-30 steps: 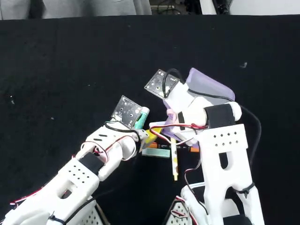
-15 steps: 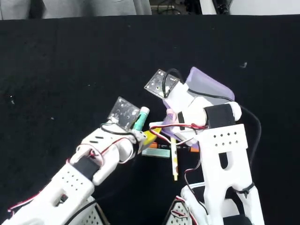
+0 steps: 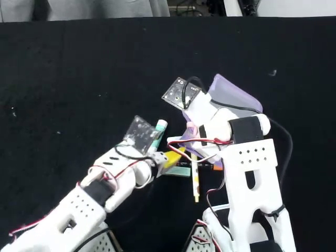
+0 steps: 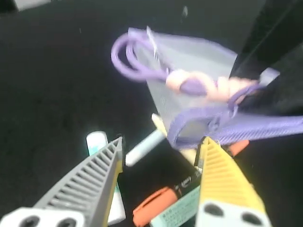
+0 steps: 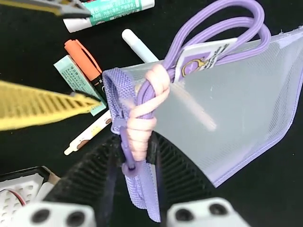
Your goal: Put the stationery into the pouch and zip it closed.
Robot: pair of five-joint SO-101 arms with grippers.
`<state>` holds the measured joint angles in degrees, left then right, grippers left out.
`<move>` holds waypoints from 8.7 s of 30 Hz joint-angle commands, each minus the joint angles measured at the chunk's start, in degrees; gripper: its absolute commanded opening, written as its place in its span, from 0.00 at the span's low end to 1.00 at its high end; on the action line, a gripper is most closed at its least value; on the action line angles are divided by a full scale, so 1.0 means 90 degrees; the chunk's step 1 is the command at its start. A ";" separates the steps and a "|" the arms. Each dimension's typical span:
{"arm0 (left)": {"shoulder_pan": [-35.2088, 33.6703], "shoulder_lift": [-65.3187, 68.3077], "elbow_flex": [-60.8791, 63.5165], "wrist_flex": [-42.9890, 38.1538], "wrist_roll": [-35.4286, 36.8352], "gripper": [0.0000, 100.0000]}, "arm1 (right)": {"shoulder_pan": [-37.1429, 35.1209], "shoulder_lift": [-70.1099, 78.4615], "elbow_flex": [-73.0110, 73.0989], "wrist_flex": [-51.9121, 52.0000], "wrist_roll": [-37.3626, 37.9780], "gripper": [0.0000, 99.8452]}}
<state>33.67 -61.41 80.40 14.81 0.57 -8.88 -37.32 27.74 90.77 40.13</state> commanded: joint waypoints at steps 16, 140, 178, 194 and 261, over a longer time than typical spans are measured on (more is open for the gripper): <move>0.0122 0.0967 -0.1089 0.0098 0.0313 0.26 | 0.0078 -0.0015 0.0083 -0.0440 -0.0020 0.01; -0.1480 0.3077 -0.2681 -0.0733 0.0694 0.03 | 0.1641 -0.0005 -0.0405 -0.0840 -0.0713 0.24; -0.1304 0.3077 -0.4313 0.1553 0.1465 0.03 | 0.0078 0.0425 0.1607 -0.4503 -0.1153 0.02; -0.1304 0.3145 -0.4039 0.1055 0.1416 0.04 | 0.0098 0.0054 0.1451 -0.4308 -0.1026 0.01; -0.1841 0.4093 -0.5309 0.1065 -0.0049 0.03 | -0.0576 -0.2408 0.0200 -0.2022 -0.2110 0.41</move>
<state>19.69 -21.85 38.11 22.99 -0.48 -11.78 -53.49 33.27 71.08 23.52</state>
